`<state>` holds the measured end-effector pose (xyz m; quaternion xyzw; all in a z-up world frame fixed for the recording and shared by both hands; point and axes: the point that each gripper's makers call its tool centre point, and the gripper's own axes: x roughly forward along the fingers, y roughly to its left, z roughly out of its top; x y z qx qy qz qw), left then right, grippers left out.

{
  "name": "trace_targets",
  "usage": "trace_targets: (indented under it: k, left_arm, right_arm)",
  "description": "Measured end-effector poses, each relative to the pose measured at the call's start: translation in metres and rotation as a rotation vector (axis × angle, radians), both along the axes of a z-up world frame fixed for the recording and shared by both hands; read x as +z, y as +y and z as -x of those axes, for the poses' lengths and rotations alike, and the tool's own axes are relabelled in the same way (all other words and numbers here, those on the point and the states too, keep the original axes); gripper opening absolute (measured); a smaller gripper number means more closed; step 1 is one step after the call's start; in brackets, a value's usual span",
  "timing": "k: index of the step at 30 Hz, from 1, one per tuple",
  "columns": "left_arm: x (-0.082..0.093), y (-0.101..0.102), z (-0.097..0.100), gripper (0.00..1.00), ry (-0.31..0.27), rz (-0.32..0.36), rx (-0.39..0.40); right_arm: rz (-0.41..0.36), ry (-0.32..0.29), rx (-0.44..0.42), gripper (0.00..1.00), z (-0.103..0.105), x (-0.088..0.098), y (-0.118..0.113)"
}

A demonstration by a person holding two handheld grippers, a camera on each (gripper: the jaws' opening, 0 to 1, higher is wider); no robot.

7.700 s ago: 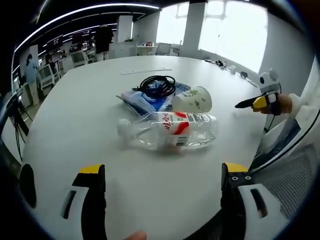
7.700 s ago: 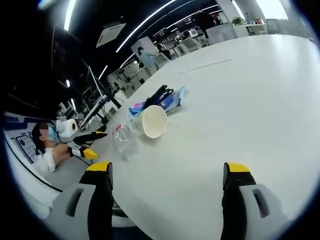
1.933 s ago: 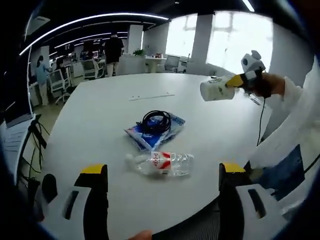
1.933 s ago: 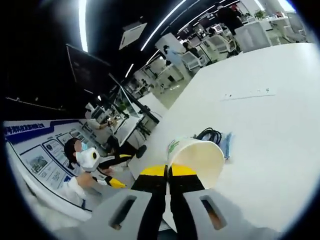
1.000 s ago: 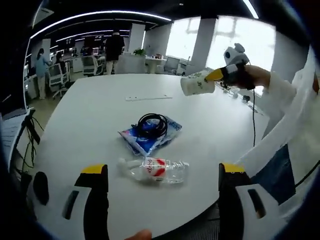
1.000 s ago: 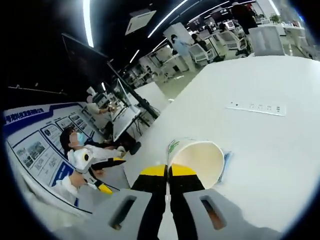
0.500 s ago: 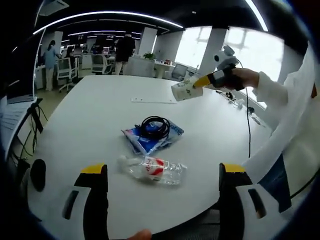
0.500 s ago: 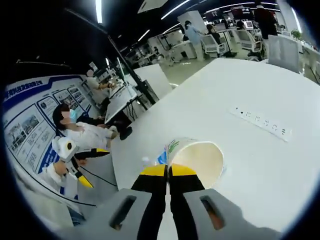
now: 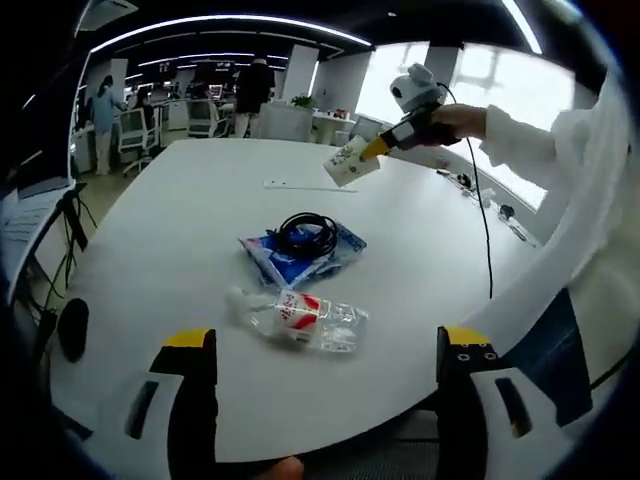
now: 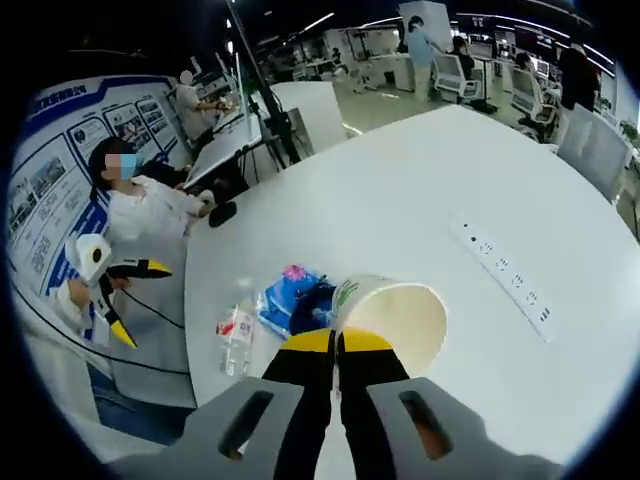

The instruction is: Arrange the tabletop items into an orderly group along one side of the table until the central work area is clear of visible clutter.

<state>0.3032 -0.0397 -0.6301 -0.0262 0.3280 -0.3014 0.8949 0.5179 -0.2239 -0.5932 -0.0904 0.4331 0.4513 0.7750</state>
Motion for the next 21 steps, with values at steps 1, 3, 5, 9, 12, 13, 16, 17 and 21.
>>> trace_targets:
  k: [1,3,5,9,12,13,16,17,21]
  left_arm:
    - [-0.002,0.001,0.001,0.93,0.005,0.002,0.001]
    - [-0.004,0.001,0.001,0.93,0.013,0.004,0.003]
    - [-0.005,0.001,0.001,0.93,0.019,0.010,0.009]
    - [-0.007,0.000,-0.002,0.93,0.024,0.019,0.007]
    - [-0.011,-0.002,-0.004,0.93,0.032,0.014,-0.006]
    - [-0.011,-0.002,-0.005,0.93,0.033,0.014,-0.009]
    - [-0.011,-0.003,-0.008,0.93,0.033,0.024,-0.012]
    - [-0.011,-0.003,-0.009,0.93,0.035,0.026,-0.013]
    - [-0.015,-0.002,-0.010,0.93,0.044,0.022,-0.020]
  right_arm:
    - [0.006,0.002,0.007,0.00,-0.003,-0.001,0.000]
    - [0.040,0.017,0.023,0.00,-0.010,-0.005,0.000]
    - [0.074,0.028,0.046,0.00,-0.016,-0.008,0.000]
    - [0.127,0.057,0.084,0.00,-0.026,-0.011,0.002]
    - [0.181,0.073,0.131,0.00,-0.031,-0.014,0.004]
    - [0.200,0.068,0.150,0.00,-0.033,-0.015,0.005]
    - [0.261,0.073,0.205,0.00,-0.037,-0.021,0.010]
    - [0.274,0.075,0.213,0.00,-0.038,-0.024,0.012]
    - [0.339,0.079,0.265,0.00,-0.041,-0.037,0.017]
